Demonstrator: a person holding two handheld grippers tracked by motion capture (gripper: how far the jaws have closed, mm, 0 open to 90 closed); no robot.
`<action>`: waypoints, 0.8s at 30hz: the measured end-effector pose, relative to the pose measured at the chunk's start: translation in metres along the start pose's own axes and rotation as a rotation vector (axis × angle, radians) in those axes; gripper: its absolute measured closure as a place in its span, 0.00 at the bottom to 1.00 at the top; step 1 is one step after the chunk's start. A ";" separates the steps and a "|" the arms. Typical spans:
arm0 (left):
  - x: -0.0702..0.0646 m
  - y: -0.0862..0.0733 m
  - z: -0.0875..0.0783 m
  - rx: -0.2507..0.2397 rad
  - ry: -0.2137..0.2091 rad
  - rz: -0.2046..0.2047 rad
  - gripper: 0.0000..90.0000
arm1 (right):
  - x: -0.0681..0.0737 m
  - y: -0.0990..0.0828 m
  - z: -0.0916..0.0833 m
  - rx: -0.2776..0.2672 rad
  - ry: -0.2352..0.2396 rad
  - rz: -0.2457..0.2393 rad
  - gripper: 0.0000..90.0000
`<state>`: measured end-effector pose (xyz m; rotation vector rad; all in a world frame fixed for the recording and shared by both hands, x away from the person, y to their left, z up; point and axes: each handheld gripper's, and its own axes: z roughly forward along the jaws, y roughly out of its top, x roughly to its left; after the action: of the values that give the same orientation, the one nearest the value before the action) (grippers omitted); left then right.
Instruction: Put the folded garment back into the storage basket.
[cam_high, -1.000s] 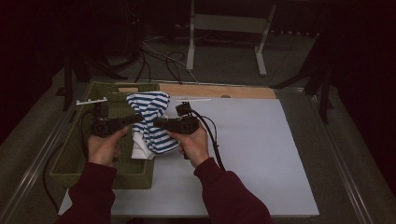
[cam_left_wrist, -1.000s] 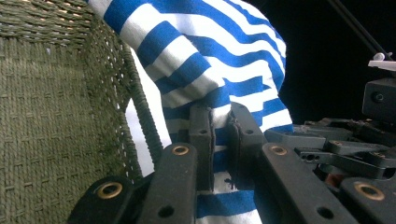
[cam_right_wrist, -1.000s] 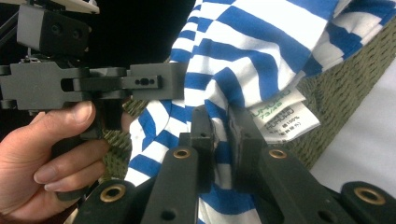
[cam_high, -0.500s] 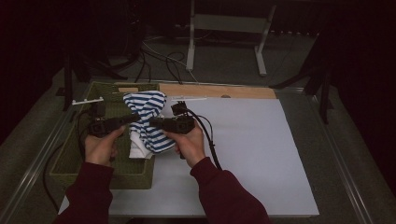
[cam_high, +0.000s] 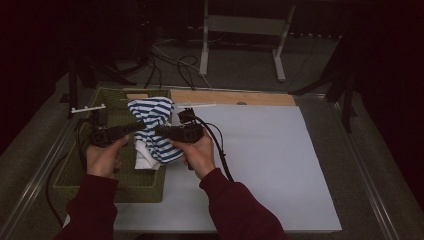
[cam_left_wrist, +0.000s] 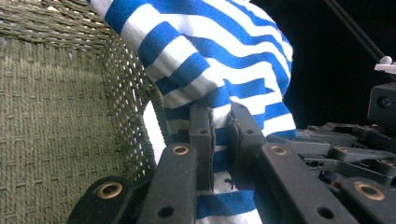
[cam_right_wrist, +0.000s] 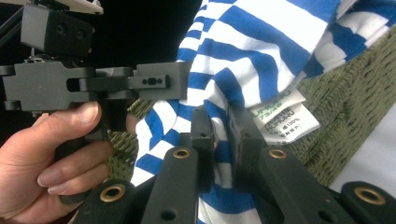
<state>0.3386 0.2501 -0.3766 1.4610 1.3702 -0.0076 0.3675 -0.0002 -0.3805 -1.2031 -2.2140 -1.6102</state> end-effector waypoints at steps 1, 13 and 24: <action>0.000 0.000 -0.001 0.000 0.002 0.000 0.91 | 0.001 0.000 0.001 -0.001 0.001 0.001 0.91; 0.010 0.002 -0.007 0.009 0.021 -0.008 0.91 | 0.005 0.000 0.014 0.013 0.010 0.005 0.91; 0.015 0.002 -0.011 0.012 0.025 -0.004 0.91 | 0.007 -0.002 0.021 0.013 0.019 0.015 0.91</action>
<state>0.3384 0.2683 -0.3801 1.4726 1.3953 -0.0004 0.3681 0.0207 -0.3873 -1.1924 -2.1956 -1.5927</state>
